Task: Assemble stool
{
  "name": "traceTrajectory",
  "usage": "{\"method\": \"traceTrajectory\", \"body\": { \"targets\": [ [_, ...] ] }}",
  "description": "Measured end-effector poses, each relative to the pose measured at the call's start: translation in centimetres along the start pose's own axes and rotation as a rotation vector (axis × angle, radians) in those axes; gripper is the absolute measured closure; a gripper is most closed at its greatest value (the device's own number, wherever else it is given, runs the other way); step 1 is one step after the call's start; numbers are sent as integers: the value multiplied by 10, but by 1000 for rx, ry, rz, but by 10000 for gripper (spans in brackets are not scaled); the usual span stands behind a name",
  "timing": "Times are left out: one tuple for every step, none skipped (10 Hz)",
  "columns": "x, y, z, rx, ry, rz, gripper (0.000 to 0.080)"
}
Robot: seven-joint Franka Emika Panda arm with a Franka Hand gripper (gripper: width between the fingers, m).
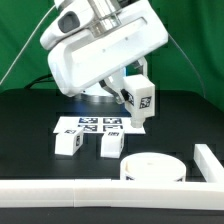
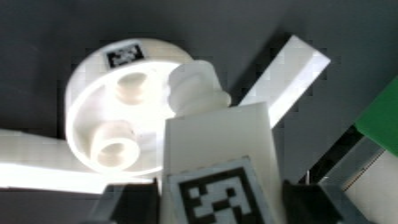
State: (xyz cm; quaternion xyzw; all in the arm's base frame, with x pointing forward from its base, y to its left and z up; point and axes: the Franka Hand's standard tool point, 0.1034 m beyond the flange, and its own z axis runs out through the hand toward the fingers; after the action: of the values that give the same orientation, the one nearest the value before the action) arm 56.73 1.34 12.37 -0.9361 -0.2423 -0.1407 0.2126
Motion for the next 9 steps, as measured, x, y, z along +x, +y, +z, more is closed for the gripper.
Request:
{"method": "traceTrajectory", "body": {
  "targets": [
    [11,7,4,-4,5,-22,469],
    [7,8,3,-5,2,-14,469],
    [4,8,3,-5,-3,-12,469],
    [4,8,4,-5,-4,-11,469],
    [4,9,4,-8,-2,-8,469],
    [6,12,1,-52,16,10,469],
    [14,12,-3,-109,50,36,469],
    [18,12,-7,-194,87,21,469],
    [15,12,-6,-213,107,24,469]
  ]
}}
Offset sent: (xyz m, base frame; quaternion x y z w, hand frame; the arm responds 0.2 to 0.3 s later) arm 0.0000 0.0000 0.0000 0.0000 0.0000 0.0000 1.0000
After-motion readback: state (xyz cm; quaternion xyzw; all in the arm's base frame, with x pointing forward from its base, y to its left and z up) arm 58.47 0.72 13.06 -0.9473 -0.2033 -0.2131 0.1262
